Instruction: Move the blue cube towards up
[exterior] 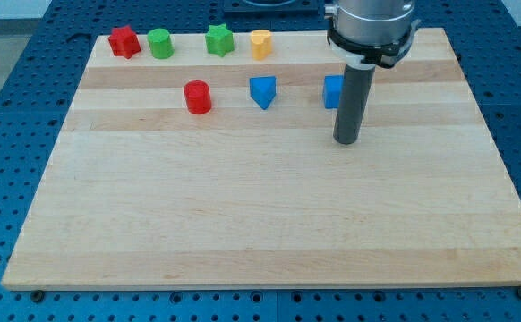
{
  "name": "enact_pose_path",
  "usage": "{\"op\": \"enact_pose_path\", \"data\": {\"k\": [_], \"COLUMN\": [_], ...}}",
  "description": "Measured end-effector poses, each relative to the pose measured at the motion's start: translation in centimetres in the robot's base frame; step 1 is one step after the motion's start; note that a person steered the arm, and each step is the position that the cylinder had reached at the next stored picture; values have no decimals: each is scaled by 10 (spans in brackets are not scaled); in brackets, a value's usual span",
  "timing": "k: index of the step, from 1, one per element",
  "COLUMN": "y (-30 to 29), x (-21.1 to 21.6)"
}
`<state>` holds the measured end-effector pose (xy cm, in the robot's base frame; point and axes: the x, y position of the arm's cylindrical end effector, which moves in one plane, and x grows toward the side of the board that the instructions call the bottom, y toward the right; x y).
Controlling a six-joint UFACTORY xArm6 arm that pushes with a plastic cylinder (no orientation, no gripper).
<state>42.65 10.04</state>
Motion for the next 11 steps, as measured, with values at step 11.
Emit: {"op": "enact_pose_path", "data": {"k": [11], "y": [-63], "x": [-167]}}
